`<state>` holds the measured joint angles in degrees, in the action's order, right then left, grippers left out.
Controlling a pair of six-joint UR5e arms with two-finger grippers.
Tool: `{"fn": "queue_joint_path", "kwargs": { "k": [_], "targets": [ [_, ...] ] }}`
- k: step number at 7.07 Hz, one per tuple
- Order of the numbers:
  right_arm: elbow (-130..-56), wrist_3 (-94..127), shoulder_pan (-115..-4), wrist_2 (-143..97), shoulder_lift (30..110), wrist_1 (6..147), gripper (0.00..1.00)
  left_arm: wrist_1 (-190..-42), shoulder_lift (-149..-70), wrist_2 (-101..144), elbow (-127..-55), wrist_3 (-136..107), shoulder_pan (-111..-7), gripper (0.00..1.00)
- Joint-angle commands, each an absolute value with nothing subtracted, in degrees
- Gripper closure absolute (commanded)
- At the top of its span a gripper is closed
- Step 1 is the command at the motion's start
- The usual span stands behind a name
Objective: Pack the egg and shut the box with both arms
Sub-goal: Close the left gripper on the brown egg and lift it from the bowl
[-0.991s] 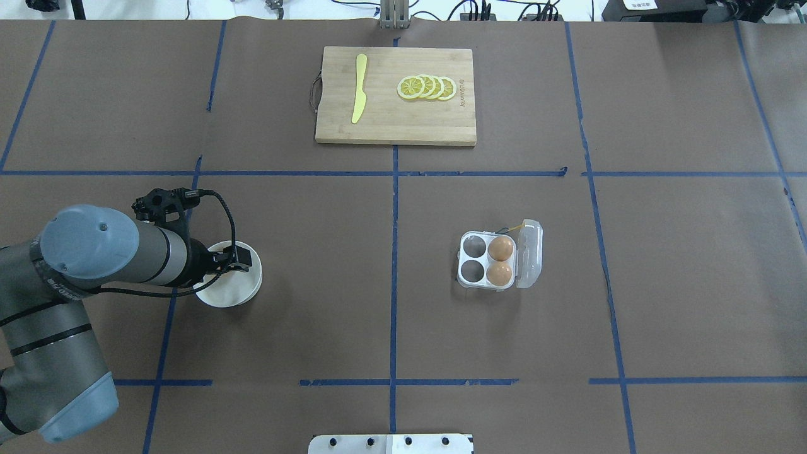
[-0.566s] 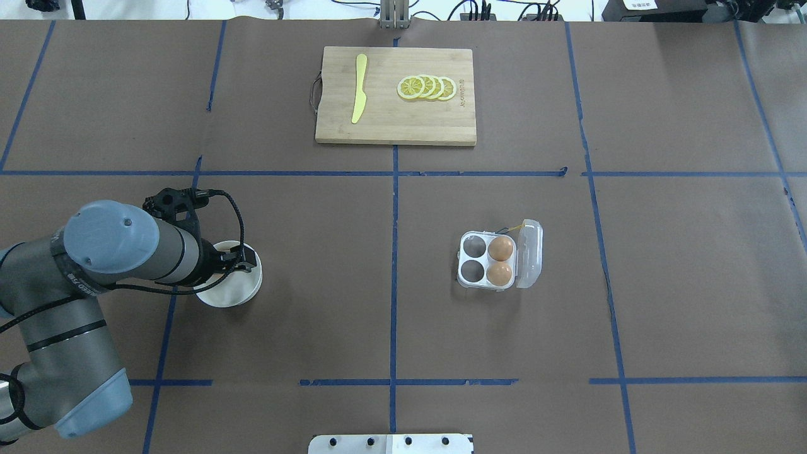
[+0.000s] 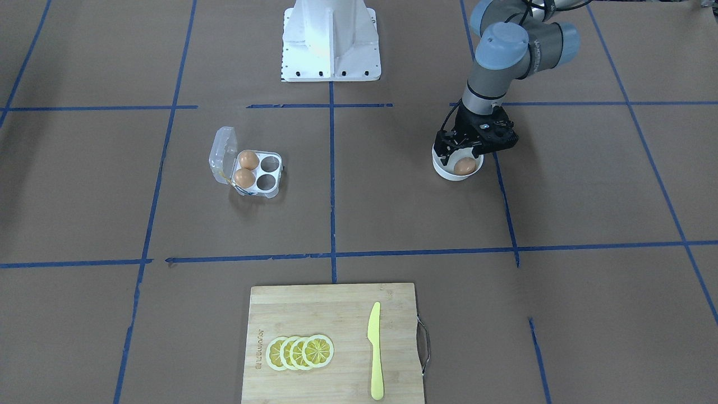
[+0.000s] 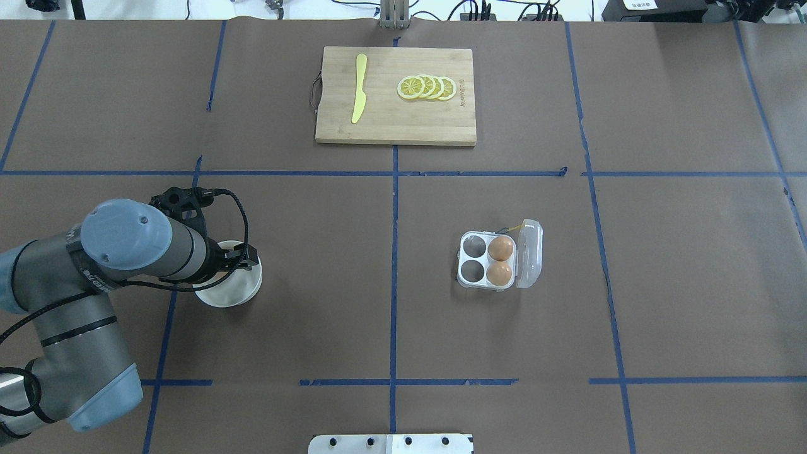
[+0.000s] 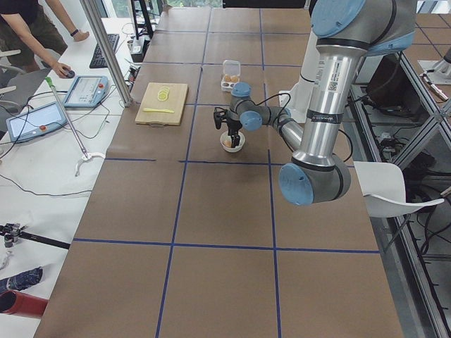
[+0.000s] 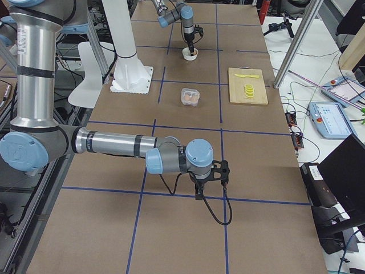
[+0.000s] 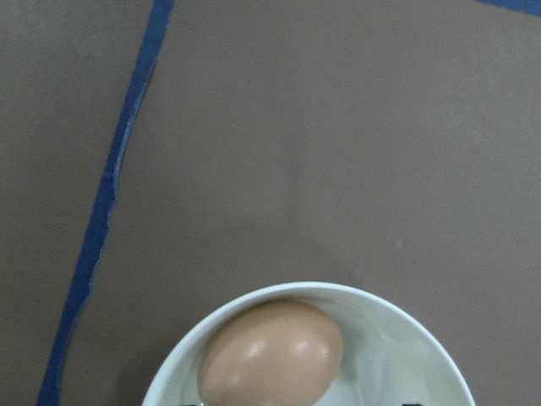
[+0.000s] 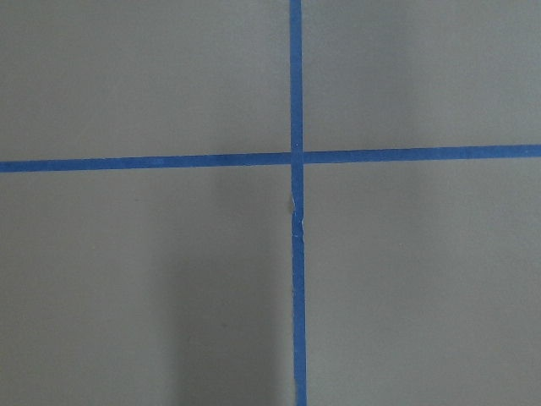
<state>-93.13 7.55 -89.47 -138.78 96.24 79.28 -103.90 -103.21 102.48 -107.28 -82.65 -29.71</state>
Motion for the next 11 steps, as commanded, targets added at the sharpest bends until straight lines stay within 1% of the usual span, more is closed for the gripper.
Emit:
{"fn": "queue_joint_path", "kwargs": {
  "k": [1,3,5,6,8,9,10,11],
  "targets": [
    [-92.99,7.56,-89.47,-138.78,96.24,79.28,0.00,-103.89,-103.18,101.78,-106.70,-82.62,-29.71,0.15],
    [-92.99,7.56,-89.39,-138.78,96.24,79.28,0.00,-103.89,-103.62,101.69,-105.74,-82.44,-29.71,0.15],
    [-92.99,7.56,-89.38,-138.78,96.24,79.28,0.00,-103.89,-103.71,101.69,-105.12,-82.35,-29.71,0.18],
    [-92.99,7.56,-89.38,-138.78,96.24,79.28,0.00,-103.89,-103.71,101.60,-105.03,-82.27,-29.71,0.21],
    [-92.99,7.56,-89.38,-139.48,96.24,79.28,0.00,-103.89,-103.71,100.90,-104.77,-82.27,-29.97,0.32],
    [-92.90,7.56,-89.38,-139.40,96.24,79.28,0.00,-103.89,-103.71,100.90,-104.85,-82.27,-29.97,0.41],
    [-92.81,7.56,-89.38,-139.39,96.24,79.28,0.00,-103.89,-103.71,100.90,-104.94,-82.27,-29.97,0.60],
    [-92.81,7.56,-89.30,-139.39,96.24,79.28,0.00,-103.80,-103.62,100.99,-105.64,-82.18,-30.23,0.73]
  ]
}}
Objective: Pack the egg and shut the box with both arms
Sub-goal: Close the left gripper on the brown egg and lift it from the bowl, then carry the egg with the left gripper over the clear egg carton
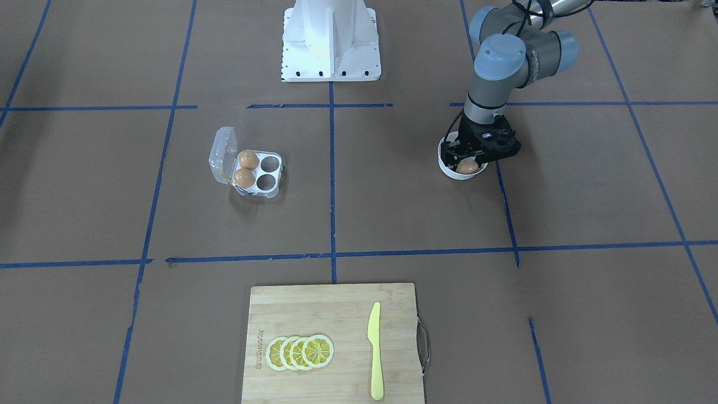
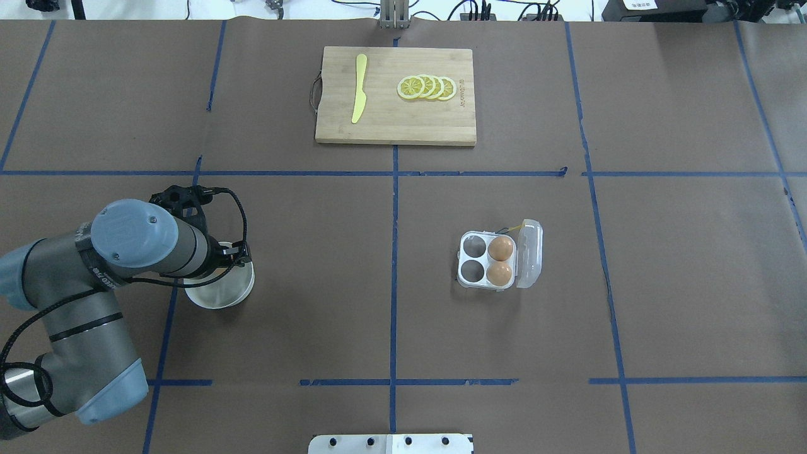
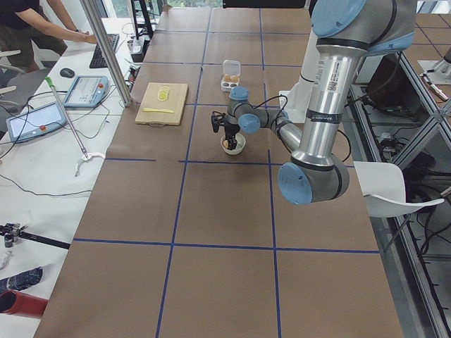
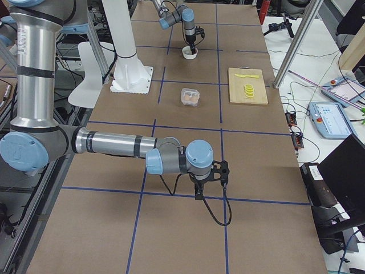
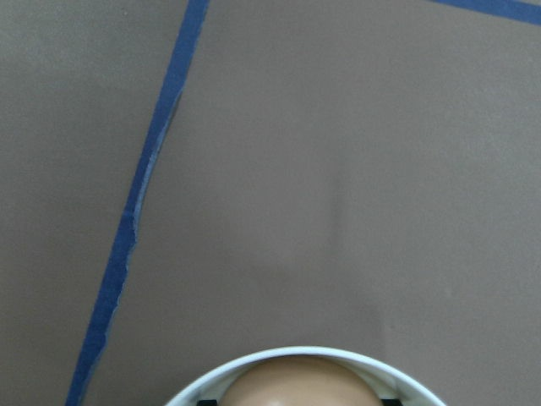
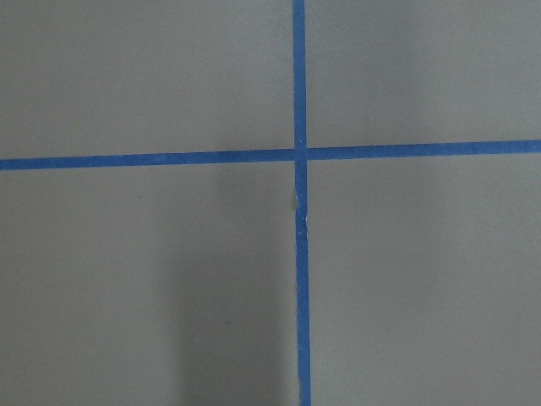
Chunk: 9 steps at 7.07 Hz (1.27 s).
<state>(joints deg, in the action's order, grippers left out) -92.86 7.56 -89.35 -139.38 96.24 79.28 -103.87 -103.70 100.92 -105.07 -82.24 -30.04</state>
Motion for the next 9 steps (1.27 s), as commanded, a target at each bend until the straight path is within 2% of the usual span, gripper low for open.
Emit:
{"fn": "queue_joint_path", "kwargs": {
  "k": [1,3,5,8,9],
  "targets": [
    [-92.81,7.56,-89.12,-139.39,96.24,79.28,0.00,-103.80,-103.45,100.99,-106.25,-82.18,-30.50,0.86],
    [-91.76,7.56,-88.68,-139.31,95.98,79.19,0.00,-97.79,-103.44,100.99,-112.20,-82.27,-30.24,1.00],
    [-91.93,7.73,-88.42,-139.31,95.71,78.93,0.00,-90.37,-104.32,101.07,-119.15,-82.18,-30.41,1.00],
    [-91.76,7.82,-88.42,-139.31,95.62,78.93,0.00,-94.53,-121.84,101.60,-113.32,-82.88,-30.15,1.00],
    [-91.76,7.82,-88.50,-139.39,95.62,78.93,0.00,-108.32,-123.38,101.69,-107.03,-85.67,-29.89,1.00]
  ]
}}
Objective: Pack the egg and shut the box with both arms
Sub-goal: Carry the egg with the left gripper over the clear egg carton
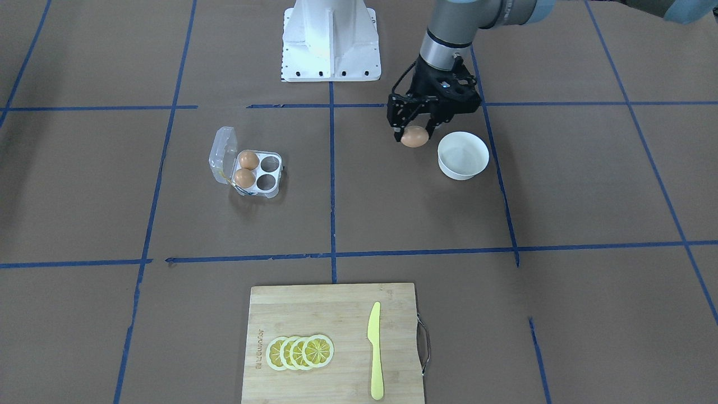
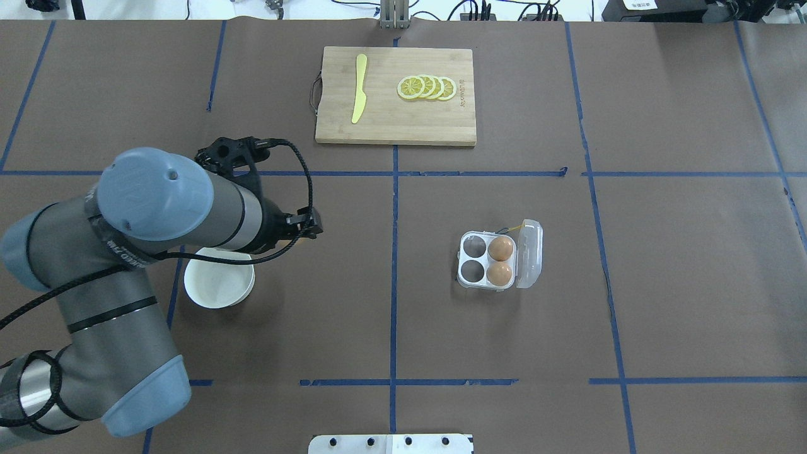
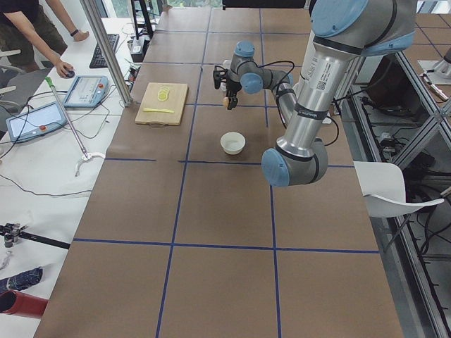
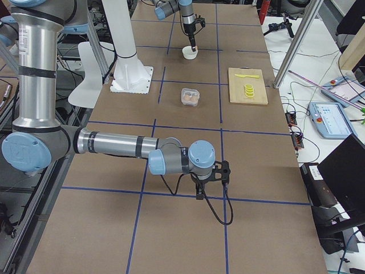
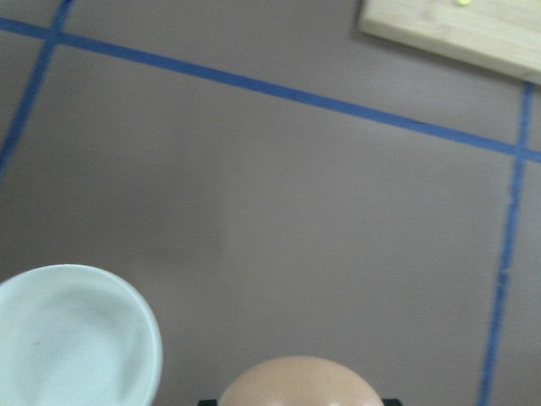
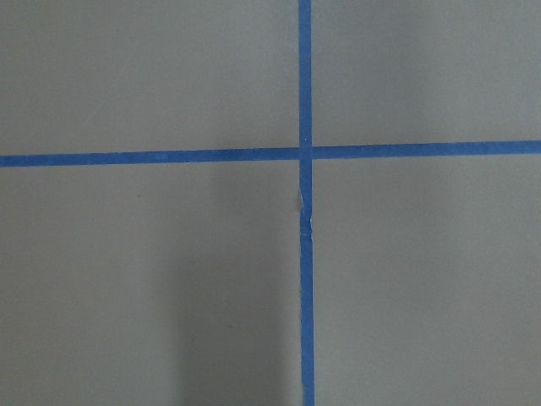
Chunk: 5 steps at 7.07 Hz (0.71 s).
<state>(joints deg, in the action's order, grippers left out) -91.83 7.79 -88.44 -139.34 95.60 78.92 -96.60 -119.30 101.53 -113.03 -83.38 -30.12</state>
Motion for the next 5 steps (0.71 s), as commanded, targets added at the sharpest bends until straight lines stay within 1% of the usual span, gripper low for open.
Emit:
{"fn": "queue_joint_path", "kwargs": {
  "k": [1,2,3,5],
  "targets": [
    [-91.76,7.74,-88.42,-139.39,95.62,78.93,0.00,-124.03,-125.83,101.69,-96.78,-90.04,-27.71,1.00],
    [-91.93,7.73,-88.42,-139.39,95.54,78.84,0.00,-129.50,-131.51,101.60,-88.33,-91.48,-26.12,1.00],
    [-91.93,7.73,-88.42,-139.39,95.54,78.84,0.00,-132.16,-136.88,101.60,-82.94,-92.63,-25.15,1.00],
    [-91.67,7.65,-88.42,-139.40,95.54,78.84,0.00,-139.80,-138.50,101.34,-77.73,-92.90,-22.78,1.00]
  ]
}}
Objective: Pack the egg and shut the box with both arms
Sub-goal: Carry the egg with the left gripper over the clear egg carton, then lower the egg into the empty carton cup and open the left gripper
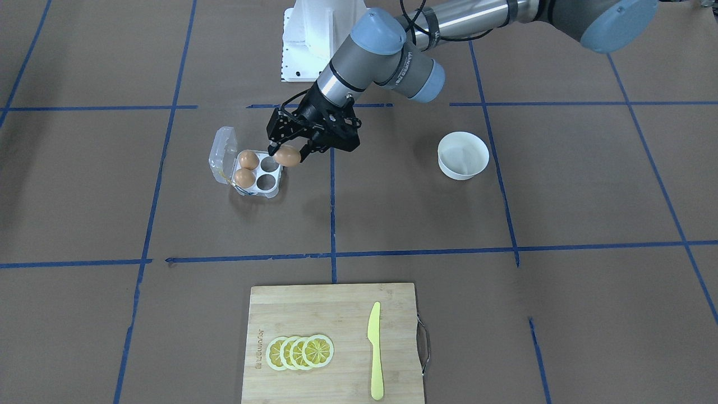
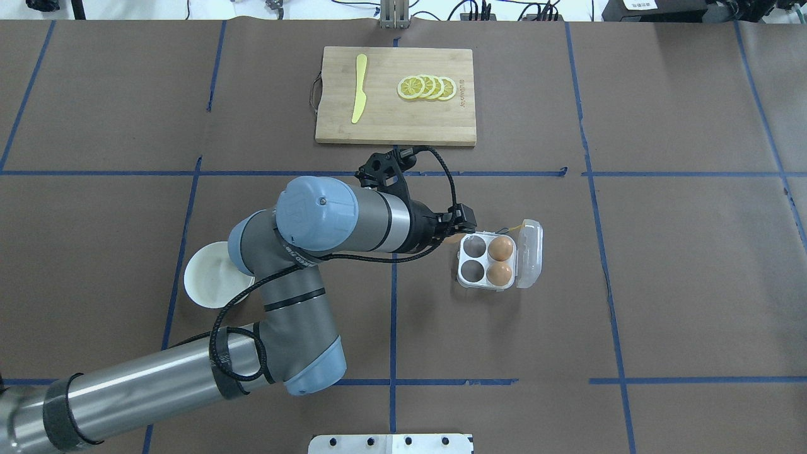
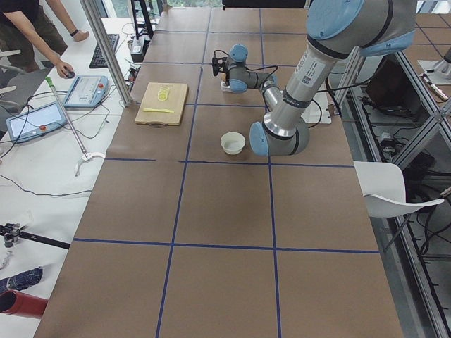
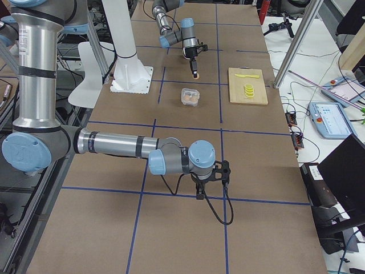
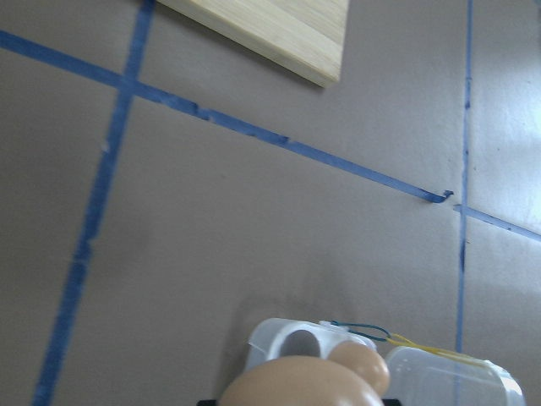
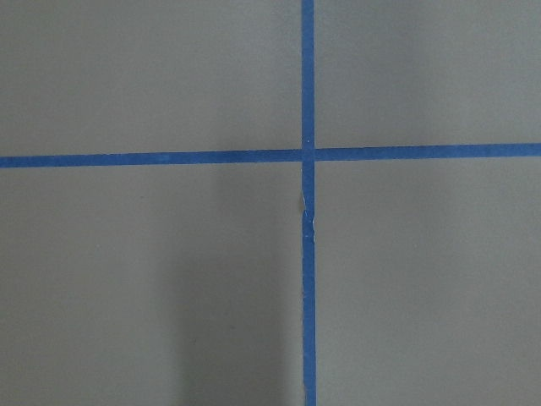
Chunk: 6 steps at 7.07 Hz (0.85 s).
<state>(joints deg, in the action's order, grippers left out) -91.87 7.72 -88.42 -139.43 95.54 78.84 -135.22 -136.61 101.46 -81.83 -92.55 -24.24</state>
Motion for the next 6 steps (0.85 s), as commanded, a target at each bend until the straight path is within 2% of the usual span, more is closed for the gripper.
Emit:
{"fn": "queue_joint_path", "kwargs": {
  "k": [1,2,3,5,6],
  "targets": [
    [-91.67,7.56,-88.42,-139.39,95.54,78.84,0.00,-141.23,-140.69,101.25,-73.52,-92.81,-22.59,1.00],
    [-91.93,7.73,-88.42,-139.39,95.54,78.84,0.00,-142.28,-140.97,101.25,-71.91,-92.90,-22.15,1.00],
    [-91.76,7.65,-88.42,-139.39,95.54,78.84,0.00,-142.29,-140.98,101.25,-71.55,-92.90,-21.63,0.95],
    [-91.93,7.65,-88.42,-139.39,95.54,78.75,0.00,-142.29,-140.98,101.25,-71.72,-92.90,-21.71,0.00],
    [-92.02,7.65,-88.42,-139.48,95.54,78.75,0.00,-142.21,-140.98,101.34,-72.15,-92.90,-22.06,0.00]
  ]
}}
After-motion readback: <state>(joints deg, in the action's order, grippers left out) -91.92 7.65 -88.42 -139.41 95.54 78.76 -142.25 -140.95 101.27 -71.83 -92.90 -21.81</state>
